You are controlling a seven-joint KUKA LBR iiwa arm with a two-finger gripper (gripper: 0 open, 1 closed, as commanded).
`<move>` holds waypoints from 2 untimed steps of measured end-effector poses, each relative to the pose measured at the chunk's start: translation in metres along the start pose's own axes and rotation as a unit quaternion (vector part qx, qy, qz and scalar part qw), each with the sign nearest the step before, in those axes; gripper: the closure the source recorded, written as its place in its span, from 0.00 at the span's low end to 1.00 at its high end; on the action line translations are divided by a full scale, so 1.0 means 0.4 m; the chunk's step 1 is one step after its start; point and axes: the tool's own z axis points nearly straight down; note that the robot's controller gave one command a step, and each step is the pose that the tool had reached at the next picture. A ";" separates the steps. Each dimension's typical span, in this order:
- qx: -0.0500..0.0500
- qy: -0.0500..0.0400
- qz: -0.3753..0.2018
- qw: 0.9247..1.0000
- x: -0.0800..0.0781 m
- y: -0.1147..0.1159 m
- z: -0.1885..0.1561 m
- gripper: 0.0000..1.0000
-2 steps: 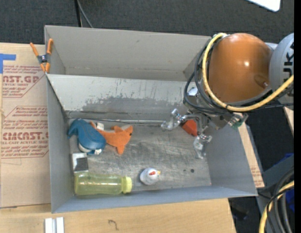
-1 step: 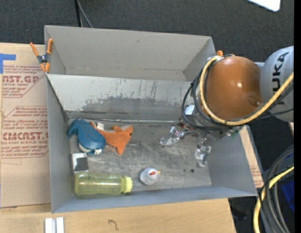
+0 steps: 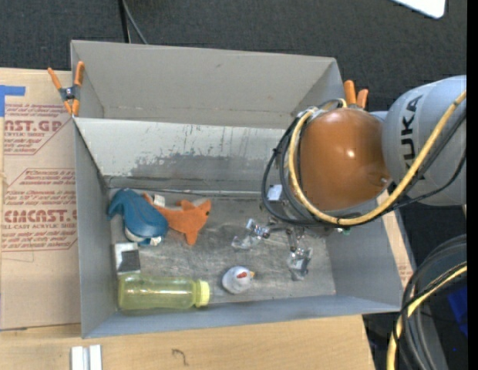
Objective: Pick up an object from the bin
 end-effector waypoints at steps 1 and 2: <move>0.002 -0.003 -0.047 0.999 -0.088 0.046 0.110 0.00; 0.001 -0.003 -0.216 0.976 -0.043 0.035 0.214 1.00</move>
Offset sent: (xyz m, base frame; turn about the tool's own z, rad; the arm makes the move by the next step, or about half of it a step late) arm -0.0040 0.0179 -0.0886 -0.4351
